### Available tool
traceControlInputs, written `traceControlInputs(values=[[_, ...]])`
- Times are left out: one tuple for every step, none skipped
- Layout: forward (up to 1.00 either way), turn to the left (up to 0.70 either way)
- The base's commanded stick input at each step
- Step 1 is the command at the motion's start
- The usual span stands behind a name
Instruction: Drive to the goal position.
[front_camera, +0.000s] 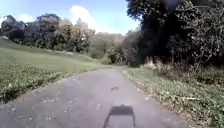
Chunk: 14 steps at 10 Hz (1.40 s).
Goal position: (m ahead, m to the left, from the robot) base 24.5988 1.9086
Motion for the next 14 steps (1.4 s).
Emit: traceControlInputs(values=[[1.00, 0.00], [1.00, 0.00], [1.00, 0.00], [1.00, 0.00], [1.00, 0.00], [0.84, 0.00], [0.41, 0.00], [0.00, 0.00], [0.00, 0.00], [0.00, 0.00], [0.00, 0.00], [0.00, 0.00], [0.00, 0.00], [0.00, 0.00]])
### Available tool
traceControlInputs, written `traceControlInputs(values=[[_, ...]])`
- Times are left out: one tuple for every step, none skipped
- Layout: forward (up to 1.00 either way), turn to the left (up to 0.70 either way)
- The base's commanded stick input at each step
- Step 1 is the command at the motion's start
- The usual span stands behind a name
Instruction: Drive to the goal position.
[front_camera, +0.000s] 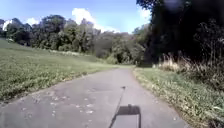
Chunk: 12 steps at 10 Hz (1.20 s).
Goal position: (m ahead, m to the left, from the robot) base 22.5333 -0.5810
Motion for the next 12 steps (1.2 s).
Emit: traceControlInputs(values=[[0.00, 0.00], [0.00, 0.00], [0.15, 0.00], [0.55, 0.00], [0.95, 0.00], [1.00, 0.00], [1.00, 0.00], [1.00, 0.00], [1.00, 0.00], [1.00, -0.18], [1.00, -0.30], [1.00, 0.00]])
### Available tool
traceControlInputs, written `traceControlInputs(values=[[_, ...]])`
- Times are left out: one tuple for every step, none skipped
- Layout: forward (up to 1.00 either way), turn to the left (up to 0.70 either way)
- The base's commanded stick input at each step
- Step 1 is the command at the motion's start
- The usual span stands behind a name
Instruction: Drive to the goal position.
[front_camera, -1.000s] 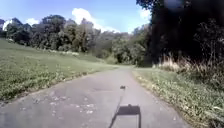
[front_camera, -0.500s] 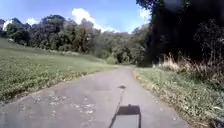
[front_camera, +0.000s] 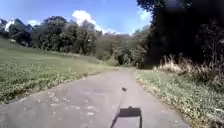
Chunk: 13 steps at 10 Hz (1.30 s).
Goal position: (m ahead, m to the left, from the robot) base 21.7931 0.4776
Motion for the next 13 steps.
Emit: traceControlInputs(values=[[1.00, 0.00], [1.00, 0.00], [1.00, 0.00], [1.00, 0.00], [1.00, 0.00], [1.00, 0.00], [1.00, 0.01], [1.00, 0.16], [1.00, 0.31], [1.00, 0.31], [1.00, 0.23], [1.00, 0.16], [1.00, 0.08]])
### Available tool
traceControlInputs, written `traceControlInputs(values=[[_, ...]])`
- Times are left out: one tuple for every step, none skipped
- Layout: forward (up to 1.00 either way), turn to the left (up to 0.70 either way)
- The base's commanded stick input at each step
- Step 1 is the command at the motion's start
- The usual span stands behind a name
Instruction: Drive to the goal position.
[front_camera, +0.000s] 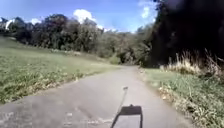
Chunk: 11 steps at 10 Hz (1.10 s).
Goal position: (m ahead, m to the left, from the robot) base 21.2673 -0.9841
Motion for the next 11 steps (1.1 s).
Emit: traceControlInputs(values=[[1.00, 0.00], [1.00, 0.00], [1.00, 0.00], [1.00, 0.00], [1.00, 0.00], [1.00, 0.00], [1.00, 0.00], [1.00, 0.00], [1.00, 0.00], [1.00, 0.00], [1.00, 0.00]])
